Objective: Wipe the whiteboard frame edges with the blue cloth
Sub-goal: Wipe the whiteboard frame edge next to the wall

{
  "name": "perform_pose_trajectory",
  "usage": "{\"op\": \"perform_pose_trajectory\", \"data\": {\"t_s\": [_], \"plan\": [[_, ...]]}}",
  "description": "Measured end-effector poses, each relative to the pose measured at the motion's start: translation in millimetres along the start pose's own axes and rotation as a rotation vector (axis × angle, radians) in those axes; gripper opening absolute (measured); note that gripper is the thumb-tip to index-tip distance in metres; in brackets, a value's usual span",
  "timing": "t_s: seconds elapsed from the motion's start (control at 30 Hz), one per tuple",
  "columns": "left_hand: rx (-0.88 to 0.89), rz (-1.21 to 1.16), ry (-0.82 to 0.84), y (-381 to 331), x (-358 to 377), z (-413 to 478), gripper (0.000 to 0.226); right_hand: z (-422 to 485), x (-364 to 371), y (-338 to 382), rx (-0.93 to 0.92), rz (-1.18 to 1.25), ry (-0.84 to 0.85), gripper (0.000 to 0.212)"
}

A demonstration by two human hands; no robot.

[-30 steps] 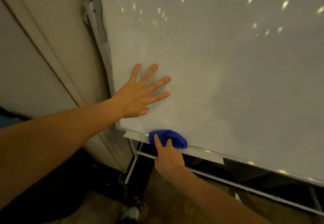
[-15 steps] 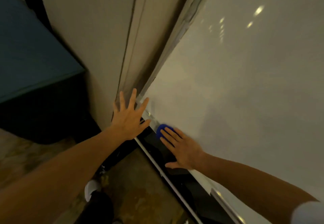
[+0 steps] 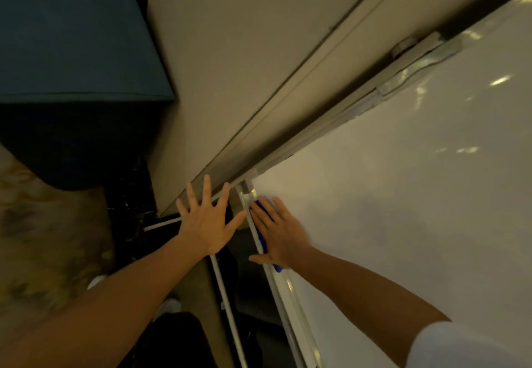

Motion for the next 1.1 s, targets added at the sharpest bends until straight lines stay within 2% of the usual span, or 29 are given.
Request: {"op": "perform_pose_trajectory", "data": {"t_s": [0.2,0.27,0.3,0.37,0.43,0.47,0.53,0.6,0.77,0.9,1.1], "plan": [[-0.172,-0.143,0.042,22.7,31.0,-8.2,0.094,39.6,-24.1,-27.7,-0.036,-0.032,-0.054,0.111],[-0.255,-0.301,0.107,16.6,48.0,-11.3,0.09,42.5,-28.7,-21.5,-0.094,-0.089,-0.066,0.109],[-0.313,-0.452,0.156,10.7,58.8,-12.4,0.087,40.3,-27.9,-14.1,-0.127,-0.129,-0.07,0.107],[-0.494,-0.902,0.303,-10.8,89.4,-21.7,0.078,26.1,-21.5,0.2,-0.195,-0.173,-0.052,0.102],[-0.666,-1.381,0.498,-47.1,121.9,-39.7,0.082,5.6,-11.4,7.3,-0.209,-0.142,-0.031,0.098],[-0.696,-1.586,0.567,-68.1,133.5,-45.4,0.087,-3.3,-6.4,7.9,-0.202,-0.127,-0.019,0.097],[-0.691,-1.921,0.606,-101.2,145.0,-48.1,0.092,-14.0,0.3,8.7,-0.19,-0.135,-0.003,0.098],[-0.691,-2.099,0.535,-113.6,148.7,-44.2,0.086,-15.7,4.1,8.9,-0.177,-0.156,-0.004,0.1],[-0.595,-2.191,0.387,-109.2,130.3,-38.9,0.066,-15.3,-1.8,3.7,-0.235,-0.246,-0.013,0.104],[-0.557,-2.162,0.285,-95.6,105.3,-50.4,0.063,-19.0,-21.7,11.9,-0.243,-0.266,-0.021,0.104],[-0.619,-2.08,0.408,-71.8,78.4,-91.4,0.07,-36.5,-69.3,37.2,-0.175,-0.163,-0.071,0.093]]}}
Point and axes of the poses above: each hand's wrist, its own z-axis towards the middle knuckle, its own x-axis out of the palm, y = z × x, the point moved 10 cm from there along z, towards the middle knuckle, and after that the axes turned 1 degree about -z, right-handed, at the moved point
